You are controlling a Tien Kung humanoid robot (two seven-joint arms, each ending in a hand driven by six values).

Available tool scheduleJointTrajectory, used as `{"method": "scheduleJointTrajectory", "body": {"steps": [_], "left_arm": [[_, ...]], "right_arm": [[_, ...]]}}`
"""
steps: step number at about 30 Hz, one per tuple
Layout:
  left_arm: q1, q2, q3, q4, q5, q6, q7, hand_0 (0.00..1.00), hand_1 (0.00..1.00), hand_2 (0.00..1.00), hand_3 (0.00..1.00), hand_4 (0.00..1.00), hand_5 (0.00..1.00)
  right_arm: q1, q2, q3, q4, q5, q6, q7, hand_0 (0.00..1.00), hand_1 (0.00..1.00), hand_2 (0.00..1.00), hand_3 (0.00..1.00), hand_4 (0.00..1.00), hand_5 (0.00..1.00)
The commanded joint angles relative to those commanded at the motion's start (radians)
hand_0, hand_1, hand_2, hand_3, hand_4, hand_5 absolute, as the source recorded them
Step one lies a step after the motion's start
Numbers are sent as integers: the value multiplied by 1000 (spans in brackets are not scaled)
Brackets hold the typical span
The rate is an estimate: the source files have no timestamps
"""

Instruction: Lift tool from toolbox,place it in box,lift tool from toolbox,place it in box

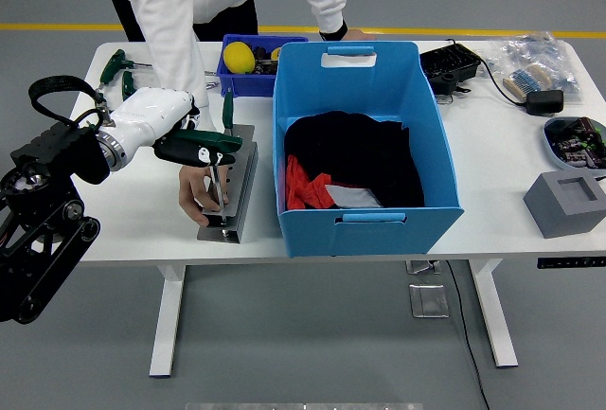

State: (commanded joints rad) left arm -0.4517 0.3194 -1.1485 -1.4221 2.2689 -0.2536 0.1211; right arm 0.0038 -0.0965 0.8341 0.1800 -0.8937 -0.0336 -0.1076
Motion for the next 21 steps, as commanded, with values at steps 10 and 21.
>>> {"method": "scheduleJointTrajectory", "body": {"steps": [10, 21], "left_arm": [[-9, 4, 10, 12, 0, 31, -31, 121, 2, 4, 58, 883, 629], [-19, 11, 13, 9, 0, 41, -58, 111, 2, 3, 61, 877, 581]], "right_arm": [[1, 1, 1, 0, 0, -2, 0, 728, 718, 782, 663, 902, 717], [-2, 2, -1, 0, 2, -2, 0, 729, 717, 781, 662, 901, 715]]}}
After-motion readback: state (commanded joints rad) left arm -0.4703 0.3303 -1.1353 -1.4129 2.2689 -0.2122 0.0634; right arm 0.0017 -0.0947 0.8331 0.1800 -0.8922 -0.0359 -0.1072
